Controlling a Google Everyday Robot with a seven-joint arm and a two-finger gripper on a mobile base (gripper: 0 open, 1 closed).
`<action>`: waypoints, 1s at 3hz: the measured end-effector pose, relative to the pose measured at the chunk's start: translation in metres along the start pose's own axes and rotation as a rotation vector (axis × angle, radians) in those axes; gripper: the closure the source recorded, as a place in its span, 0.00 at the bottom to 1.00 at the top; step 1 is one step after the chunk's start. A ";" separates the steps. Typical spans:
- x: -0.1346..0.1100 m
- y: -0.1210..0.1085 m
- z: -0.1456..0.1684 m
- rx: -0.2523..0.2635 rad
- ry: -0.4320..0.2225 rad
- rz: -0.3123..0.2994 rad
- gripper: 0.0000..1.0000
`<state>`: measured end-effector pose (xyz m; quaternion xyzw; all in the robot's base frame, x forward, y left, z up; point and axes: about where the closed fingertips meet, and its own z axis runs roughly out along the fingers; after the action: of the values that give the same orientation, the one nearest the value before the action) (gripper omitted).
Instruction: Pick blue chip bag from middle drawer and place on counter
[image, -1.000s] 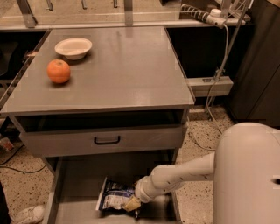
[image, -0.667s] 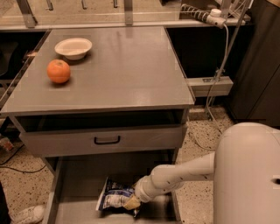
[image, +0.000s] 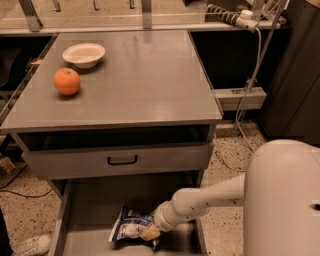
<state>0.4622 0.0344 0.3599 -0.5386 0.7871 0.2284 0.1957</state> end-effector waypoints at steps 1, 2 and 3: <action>-0.004 0.003 -0.020 0.028 0.001 0.014 1.00; -0.015 0.008 -0.054 0.072 0.001 0.032 1.00; -0.027 0.013 -0.087 0.106 0.011 0.035 1.00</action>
Offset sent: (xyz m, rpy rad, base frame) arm -0.0071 -0.0319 0.1016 -0.0433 -0.0766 -0.1168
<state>0.4533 0.0090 0.4482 -0.5148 0.8085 0.1870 0.2155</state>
